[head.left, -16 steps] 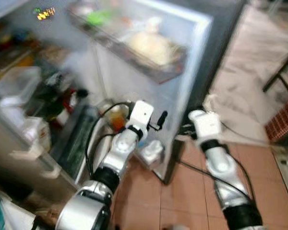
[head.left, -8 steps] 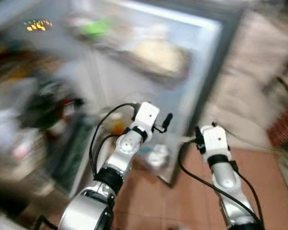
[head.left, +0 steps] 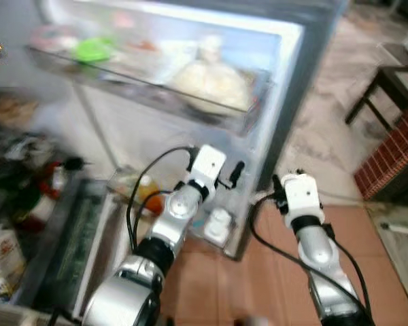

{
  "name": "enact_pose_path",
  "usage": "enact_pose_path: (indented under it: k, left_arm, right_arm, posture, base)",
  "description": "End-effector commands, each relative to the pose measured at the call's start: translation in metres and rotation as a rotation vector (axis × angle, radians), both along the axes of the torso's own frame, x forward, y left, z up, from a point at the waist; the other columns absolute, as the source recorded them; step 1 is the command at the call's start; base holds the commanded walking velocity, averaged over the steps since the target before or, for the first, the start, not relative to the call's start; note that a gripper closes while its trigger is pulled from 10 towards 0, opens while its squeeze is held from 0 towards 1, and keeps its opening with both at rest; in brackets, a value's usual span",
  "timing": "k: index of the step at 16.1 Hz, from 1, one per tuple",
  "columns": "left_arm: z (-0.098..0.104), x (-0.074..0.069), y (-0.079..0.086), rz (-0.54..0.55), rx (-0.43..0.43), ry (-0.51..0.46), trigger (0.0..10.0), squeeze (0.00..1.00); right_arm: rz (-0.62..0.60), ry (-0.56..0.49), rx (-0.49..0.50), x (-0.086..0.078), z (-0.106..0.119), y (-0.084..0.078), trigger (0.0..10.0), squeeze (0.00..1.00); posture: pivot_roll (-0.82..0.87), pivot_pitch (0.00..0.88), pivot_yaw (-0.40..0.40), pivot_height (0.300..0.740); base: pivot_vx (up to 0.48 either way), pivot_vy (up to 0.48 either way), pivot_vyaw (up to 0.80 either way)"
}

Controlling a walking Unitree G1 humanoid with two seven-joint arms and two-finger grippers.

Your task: Restocking fridge

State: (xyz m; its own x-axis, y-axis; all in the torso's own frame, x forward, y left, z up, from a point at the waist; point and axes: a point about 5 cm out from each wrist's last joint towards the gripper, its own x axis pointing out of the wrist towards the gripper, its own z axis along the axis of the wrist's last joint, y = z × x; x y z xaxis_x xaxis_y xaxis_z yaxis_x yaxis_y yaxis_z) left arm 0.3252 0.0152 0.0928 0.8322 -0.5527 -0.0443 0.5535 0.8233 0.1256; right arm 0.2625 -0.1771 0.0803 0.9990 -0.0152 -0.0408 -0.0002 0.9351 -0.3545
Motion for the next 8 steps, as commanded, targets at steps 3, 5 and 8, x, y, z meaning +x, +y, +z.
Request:
enact_pose_path:
  k: [3, 5, 8]
  left_arm:
    - [0.0046, 0.0001, -0.009, -0.019, -0.001, -0.011, 10.0, 0.0]
    - [0.0054, 0.0007, -0.0096, -0.02, -0.002, -0.012, 10.0, 0.0]
    - [0.0067, 0.0024, -0.0097, -0.014, 0.002, -0.012, 10.0, 0.0]
  right_arm:
    - [-0.027, -0.033, -0.01, 0.0003, 0.0093, -0.008, 10.0, 0.0]
    - [-0.026, -0.034, -0.011, 0.0002, 0.0096, -0.0082, 10.0, 0.0]
    - [0.013, -0.012, -0.006, -0.0032, 0.0085, -0.0057, 10.0, 0.0]
  posture:
    - [-0.02, 0.0, 0.009, 0.74]
    - [-0.02, 0.0, 0.009, 0.74]
    - [-0.03, 0.0, 0.009, 0.74]
  base:
    - [0.326, 0.0, 0.0]
    - [0.326, 0.0, 0.0]
    - [0.328, 0.0, 0.0]
